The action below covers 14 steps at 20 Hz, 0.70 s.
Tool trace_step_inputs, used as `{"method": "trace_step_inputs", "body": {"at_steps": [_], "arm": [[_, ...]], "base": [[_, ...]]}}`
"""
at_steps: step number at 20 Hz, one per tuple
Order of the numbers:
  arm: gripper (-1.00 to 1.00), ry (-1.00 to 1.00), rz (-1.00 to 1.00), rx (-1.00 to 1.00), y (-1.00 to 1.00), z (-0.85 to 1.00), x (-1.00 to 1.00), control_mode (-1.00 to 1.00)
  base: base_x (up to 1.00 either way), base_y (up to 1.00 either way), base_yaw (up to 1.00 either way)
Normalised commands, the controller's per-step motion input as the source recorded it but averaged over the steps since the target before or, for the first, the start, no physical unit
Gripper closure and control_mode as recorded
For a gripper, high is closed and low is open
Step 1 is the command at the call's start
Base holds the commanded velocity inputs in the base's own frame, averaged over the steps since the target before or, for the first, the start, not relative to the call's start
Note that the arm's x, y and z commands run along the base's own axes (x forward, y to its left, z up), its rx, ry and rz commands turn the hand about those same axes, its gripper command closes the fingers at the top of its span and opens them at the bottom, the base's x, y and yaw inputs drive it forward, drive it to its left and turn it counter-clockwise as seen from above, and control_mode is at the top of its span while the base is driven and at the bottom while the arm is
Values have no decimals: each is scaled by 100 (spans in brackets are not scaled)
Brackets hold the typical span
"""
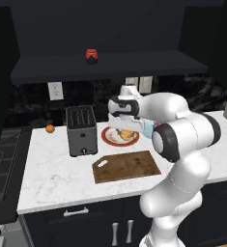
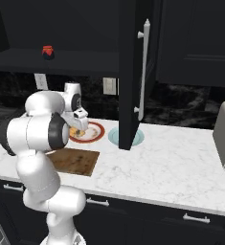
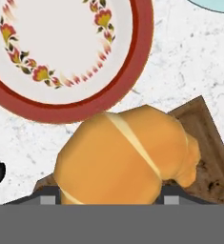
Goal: From the different types of pastries on the counter, select a croissant and place it on the cutting board. Then retrieve a jar of jam from the cabinet and place it alongside the croissant on the cutting board.
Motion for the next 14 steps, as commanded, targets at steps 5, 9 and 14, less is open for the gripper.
{"method": "trace_step_inputs", "body": {"at_steps": [5,9,14], "arm": [[100,0,-1,0,0,0,-100,-100],[100,0,-3,0,0,0,-100,-100],[100,-2,-2,0,0,0,-39,-100]], "base": [[0,0,0],[0,0,0],[0,0,0]]}}
